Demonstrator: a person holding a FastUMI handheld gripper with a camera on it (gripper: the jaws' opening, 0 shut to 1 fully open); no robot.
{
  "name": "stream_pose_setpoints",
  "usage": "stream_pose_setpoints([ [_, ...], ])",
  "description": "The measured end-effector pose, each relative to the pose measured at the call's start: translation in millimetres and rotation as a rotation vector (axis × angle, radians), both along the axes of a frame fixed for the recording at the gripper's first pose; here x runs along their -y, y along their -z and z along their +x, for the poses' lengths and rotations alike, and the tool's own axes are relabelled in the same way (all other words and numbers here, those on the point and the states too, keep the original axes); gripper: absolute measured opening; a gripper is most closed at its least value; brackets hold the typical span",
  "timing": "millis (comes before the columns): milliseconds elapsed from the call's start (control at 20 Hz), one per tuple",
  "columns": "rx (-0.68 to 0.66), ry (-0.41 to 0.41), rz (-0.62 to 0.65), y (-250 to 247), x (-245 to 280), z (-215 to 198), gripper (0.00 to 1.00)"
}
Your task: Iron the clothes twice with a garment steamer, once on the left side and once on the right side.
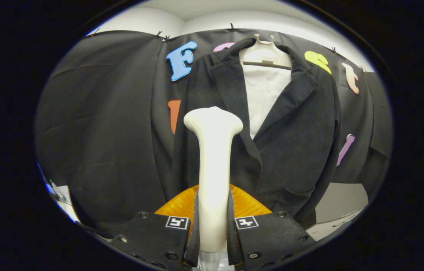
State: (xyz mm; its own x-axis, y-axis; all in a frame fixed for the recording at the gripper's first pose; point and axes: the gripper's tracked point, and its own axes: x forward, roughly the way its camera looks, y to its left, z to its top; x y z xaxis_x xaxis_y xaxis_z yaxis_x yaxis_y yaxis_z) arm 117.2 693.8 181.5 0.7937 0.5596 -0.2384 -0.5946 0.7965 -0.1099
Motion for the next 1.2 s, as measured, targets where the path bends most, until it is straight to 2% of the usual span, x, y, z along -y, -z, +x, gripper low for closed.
stream_pose_setpoints([
  [1200, -0.178, 0.003, -0.125, 132, 46, 1, 0.32],
])
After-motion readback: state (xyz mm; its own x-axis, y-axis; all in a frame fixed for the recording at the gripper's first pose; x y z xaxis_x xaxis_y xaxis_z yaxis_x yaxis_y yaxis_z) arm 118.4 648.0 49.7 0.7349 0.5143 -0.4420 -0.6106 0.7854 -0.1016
